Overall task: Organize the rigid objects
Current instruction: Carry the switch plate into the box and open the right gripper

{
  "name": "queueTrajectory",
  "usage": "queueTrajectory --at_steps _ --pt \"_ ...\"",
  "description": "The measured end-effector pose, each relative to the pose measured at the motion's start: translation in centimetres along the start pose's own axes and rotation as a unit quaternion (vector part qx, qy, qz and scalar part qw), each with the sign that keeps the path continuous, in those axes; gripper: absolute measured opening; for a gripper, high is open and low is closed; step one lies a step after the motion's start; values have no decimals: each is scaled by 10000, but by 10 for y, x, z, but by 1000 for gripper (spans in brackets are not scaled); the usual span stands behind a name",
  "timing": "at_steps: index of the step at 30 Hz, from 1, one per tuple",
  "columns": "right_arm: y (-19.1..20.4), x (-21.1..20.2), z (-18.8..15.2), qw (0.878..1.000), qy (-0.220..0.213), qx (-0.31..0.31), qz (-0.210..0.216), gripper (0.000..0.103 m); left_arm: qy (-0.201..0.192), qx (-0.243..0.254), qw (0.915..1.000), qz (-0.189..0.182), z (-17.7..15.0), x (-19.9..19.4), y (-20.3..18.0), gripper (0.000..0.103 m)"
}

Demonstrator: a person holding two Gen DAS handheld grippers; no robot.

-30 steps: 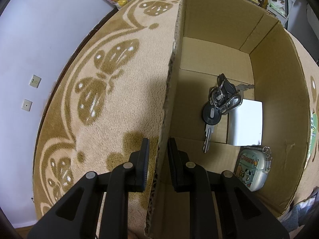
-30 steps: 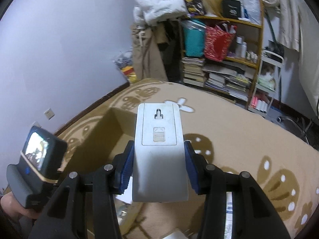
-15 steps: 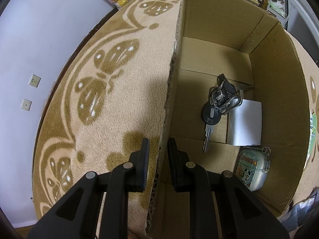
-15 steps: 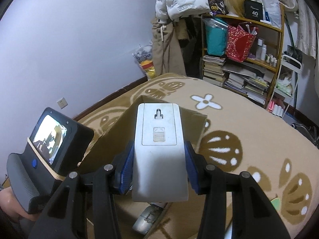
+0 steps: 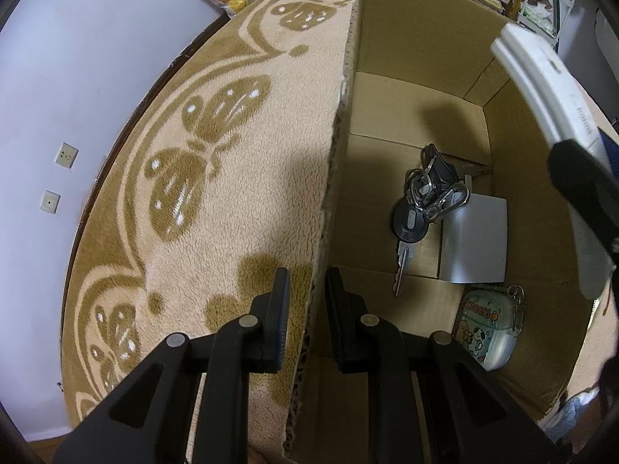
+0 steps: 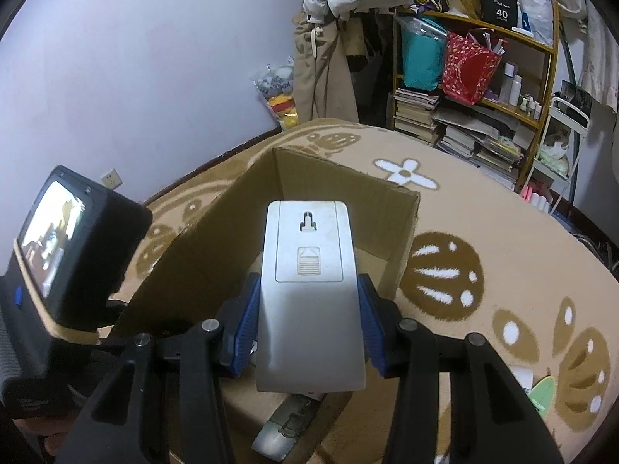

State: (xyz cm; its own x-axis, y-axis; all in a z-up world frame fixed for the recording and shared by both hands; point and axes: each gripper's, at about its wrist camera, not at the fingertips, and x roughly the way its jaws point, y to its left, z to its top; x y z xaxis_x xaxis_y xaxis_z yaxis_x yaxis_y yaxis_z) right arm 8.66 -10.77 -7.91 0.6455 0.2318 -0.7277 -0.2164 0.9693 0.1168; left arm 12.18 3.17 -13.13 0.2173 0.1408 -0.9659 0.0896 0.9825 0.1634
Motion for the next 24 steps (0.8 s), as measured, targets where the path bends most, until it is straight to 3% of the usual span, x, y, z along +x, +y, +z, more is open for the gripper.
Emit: queueTrajectory --at_steps 24 --pt "0 12 -1 9999 34 -85 -82 51 -8 2 10000 -12 -1 1 1 19"
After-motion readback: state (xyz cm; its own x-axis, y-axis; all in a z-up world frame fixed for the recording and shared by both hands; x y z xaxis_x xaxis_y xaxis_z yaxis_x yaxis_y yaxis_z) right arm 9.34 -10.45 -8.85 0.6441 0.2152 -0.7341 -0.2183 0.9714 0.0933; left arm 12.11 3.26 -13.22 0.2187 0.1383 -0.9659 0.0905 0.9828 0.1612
